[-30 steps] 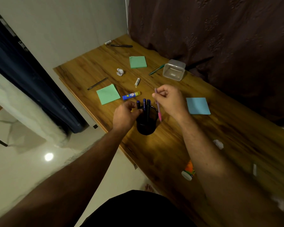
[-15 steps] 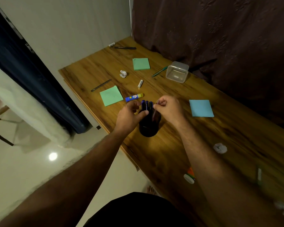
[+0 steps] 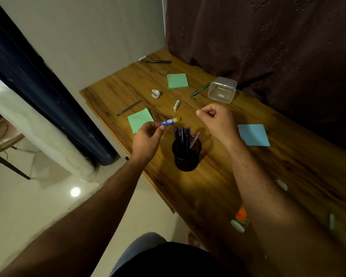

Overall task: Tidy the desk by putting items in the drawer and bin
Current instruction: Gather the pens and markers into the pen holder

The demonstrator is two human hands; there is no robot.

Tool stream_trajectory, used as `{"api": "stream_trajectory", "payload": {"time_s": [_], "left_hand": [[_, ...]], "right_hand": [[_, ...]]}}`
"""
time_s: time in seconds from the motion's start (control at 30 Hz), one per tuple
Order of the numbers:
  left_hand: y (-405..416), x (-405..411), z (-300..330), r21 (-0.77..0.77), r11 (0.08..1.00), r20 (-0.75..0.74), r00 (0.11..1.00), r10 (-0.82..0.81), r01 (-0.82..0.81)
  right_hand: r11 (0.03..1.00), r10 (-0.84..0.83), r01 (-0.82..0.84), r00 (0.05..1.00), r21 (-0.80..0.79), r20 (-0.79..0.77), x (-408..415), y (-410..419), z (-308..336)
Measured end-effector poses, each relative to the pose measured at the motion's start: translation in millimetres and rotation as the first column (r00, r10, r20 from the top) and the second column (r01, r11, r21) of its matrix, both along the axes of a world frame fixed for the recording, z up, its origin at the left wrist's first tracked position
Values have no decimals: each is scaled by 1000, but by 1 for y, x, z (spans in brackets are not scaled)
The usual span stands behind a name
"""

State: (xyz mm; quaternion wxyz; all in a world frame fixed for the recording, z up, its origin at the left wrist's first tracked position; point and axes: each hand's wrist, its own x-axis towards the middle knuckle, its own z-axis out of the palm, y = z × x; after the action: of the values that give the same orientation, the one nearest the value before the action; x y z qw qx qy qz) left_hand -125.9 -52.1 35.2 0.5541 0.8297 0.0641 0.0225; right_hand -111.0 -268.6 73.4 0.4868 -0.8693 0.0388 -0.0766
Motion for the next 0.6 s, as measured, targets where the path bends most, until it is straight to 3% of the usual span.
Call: {"api": "stream_trajectory", "payload": {"time_s": [0.27,0.47,0.6], "left_hand": [[43,28,-14,-10,994,-49,993,105,-106],[101,93,-23,197,976,-36,994,98,-89],[135,133,-32,383,924,-37,999,20,-4]], "right_hand": [[999,-4,5,1000,-34,6,15,19,8],[995,-54,54,999,-85,2,39,42,16],[986,-70,54,993,-159,-95,50,59,19]]}}
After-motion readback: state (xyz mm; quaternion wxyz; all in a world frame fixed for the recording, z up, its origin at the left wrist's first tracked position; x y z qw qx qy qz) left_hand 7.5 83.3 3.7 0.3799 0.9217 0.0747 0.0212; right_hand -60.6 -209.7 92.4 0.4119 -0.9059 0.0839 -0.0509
